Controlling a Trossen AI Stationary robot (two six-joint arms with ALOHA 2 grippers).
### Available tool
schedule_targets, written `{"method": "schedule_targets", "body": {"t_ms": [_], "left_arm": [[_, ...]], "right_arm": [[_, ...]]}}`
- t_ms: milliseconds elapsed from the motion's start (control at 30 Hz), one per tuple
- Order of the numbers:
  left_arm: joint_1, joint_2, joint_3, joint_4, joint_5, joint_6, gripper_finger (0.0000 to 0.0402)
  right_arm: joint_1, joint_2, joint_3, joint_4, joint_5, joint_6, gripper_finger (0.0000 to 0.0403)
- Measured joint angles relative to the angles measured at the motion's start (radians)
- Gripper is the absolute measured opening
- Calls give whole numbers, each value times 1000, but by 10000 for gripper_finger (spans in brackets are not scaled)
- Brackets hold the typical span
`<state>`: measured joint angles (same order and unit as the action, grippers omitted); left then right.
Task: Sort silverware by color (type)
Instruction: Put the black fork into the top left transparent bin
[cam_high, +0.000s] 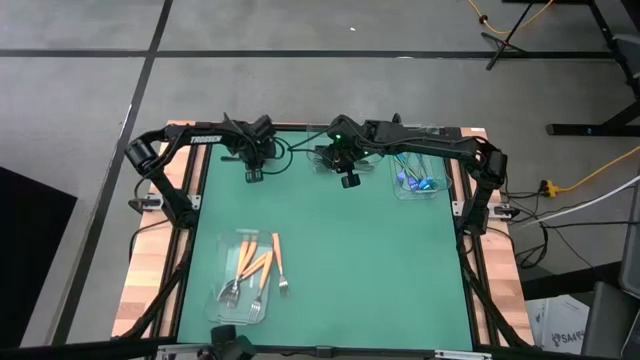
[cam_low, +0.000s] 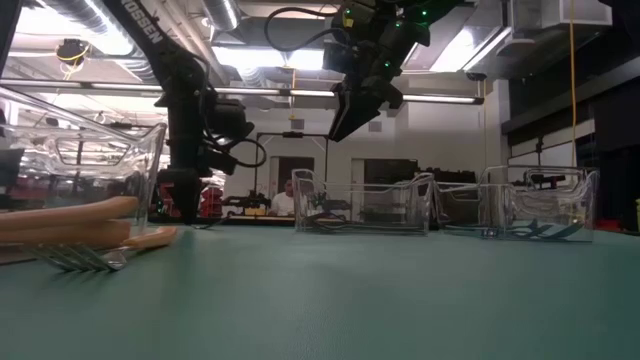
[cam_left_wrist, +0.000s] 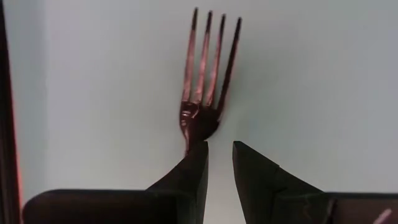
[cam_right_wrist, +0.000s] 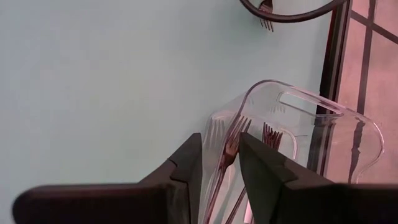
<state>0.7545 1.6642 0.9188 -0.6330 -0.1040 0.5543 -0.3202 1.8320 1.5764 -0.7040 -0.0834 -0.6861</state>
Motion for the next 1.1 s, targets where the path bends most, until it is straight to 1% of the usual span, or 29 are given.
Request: {"method": "schedule_targets", "body": {"t_ms": [600,1100], "left_arm": [[86,0,0,40,2,80,68],[97,0,-2,10,13,113,68]], "right_arm": [[0,0,0,0,0,0,95],[0,0,0,0,0,0,95]]}}
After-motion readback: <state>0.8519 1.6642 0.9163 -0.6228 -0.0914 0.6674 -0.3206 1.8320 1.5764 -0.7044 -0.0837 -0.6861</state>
